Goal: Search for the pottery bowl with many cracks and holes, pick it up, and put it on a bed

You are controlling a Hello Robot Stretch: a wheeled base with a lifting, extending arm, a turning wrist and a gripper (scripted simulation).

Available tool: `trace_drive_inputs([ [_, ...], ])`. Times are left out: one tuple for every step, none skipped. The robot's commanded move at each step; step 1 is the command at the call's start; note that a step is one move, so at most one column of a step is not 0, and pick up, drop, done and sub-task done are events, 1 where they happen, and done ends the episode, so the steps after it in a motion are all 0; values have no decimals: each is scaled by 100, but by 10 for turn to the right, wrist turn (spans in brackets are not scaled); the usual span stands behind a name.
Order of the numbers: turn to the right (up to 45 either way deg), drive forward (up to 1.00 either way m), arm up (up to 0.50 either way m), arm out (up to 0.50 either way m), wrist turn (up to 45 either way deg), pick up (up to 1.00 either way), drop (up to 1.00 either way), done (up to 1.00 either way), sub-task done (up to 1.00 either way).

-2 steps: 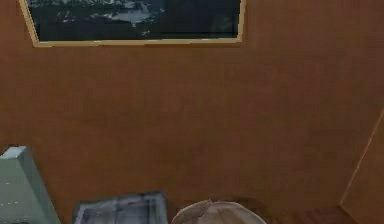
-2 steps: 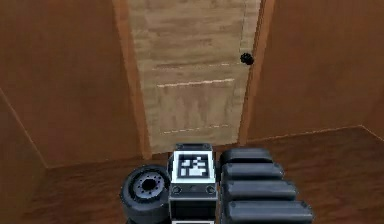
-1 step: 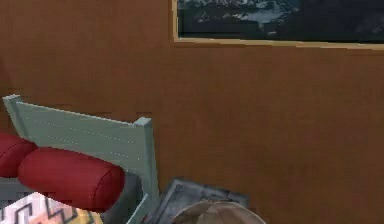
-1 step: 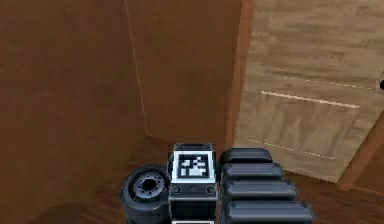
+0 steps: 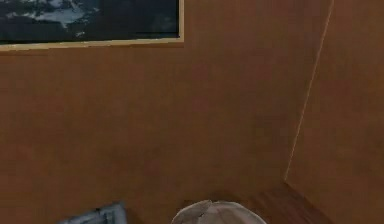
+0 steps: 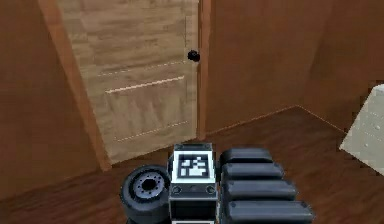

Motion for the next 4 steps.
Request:
trace_drive_inputs([
  [450,0,0,0,0,0,0,0,0],
  [330,0,0,0,0,0,0,0,0],
  [-450,0,0,0,0,0,0,0,0],
  [-450,0,0,0,0,0,0,0,0],
])
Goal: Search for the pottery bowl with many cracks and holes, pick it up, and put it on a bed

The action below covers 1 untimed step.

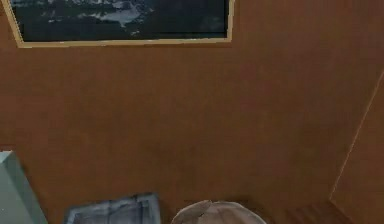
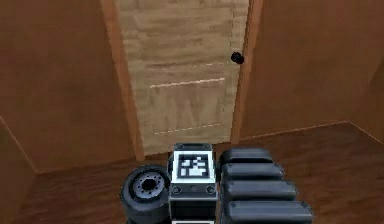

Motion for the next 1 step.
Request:
trace_drive_inputs([
  [-450,0,0,0,0,0,0,0,0],
])
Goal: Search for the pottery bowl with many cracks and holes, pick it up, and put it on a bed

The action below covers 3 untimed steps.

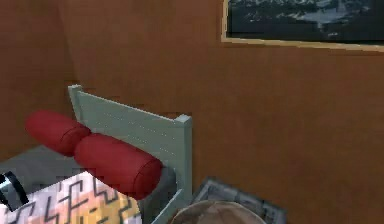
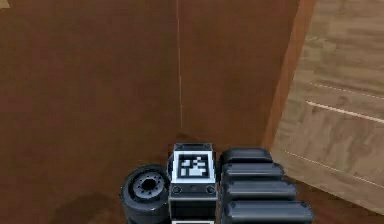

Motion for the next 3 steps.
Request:
trace_drive_inputs([
  [-270,0,0,0,0,0,0,0,0],
  [0,20,0,0,0,0,0,0,0],
  [-450,0,0,0,0,0,0,0,0],
])
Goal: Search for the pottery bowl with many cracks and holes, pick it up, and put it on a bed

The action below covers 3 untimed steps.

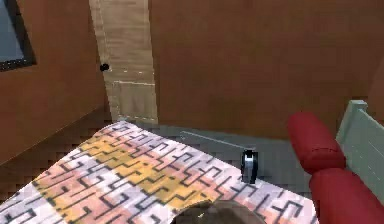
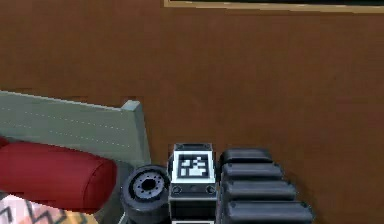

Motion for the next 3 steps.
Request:
trace_drive_inputs([
  [-450,0,0,0,0,0,0,0,0],
  [-450,0,0,0,0,0,0,0,0],
  [-180,0,0,0,0,0,0,0,0],
])
